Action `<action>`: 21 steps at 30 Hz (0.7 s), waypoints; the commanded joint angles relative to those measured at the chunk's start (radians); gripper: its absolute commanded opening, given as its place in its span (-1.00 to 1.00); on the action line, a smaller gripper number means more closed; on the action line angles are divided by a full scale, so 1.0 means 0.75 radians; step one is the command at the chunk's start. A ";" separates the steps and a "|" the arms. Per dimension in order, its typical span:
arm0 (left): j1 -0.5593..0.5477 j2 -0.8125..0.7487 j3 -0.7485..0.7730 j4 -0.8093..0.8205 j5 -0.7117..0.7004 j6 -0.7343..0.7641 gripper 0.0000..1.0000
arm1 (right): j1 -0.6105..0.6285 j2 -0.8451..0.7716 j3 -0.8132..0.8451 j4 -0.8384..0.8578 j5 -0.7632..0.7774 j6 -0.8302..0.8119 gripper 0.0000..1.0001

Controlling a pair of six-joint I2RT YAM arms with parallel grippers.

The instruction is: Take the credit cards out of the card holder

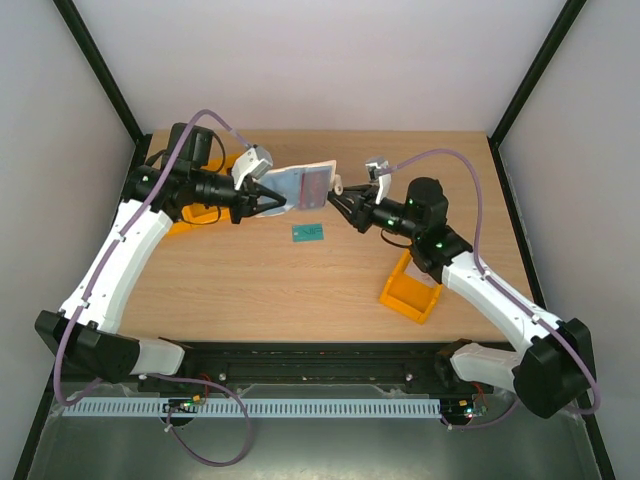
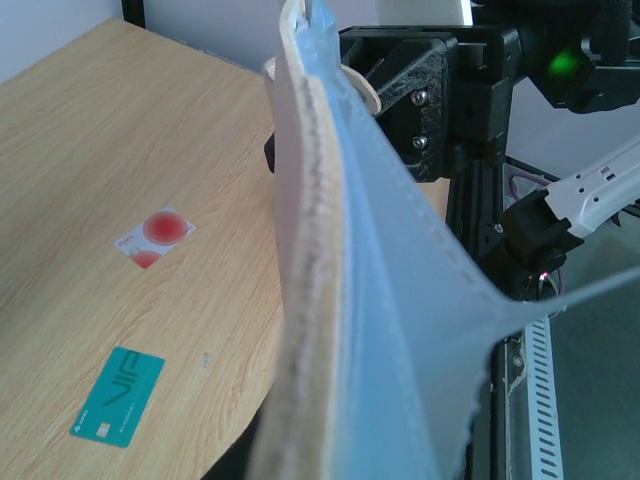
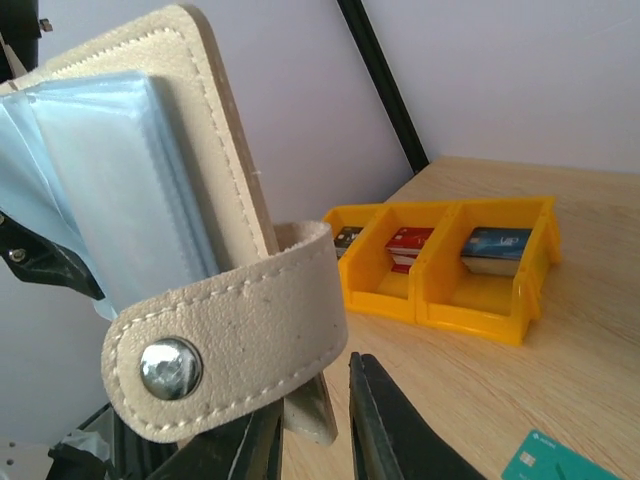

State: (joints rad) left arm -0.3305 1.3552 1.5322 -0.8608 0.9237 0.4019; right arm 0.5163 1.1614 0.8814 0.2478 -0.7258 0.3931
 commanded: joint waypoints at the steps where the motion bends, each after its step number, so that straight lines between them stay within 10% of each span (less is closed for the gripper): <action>1: -0.008 -0.001 0.025 -0.001 0.012 0.013 -0.96 | 0.004 0.033 -0.034 0.279 -0.050 0.107 -0.57; 13: -0.008 0.006 -0.040 0.088 -0.068 -0.073 -0.96 | 0.134 0.090 0.022 0.234 -0.256 0.063 0.19; 21: -0.007 0.004 -0.062 0.103 -0.029 -0.102 -0.96 | 0.201 0.094 0.056 0.210 0.034 0.081 0.60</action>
State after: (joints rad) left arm -0.3317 1.3560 1.4967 -0.8078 0.8719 0.3439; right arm 0.6552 1.2270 0.8780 0.3962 -0.8330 0.4496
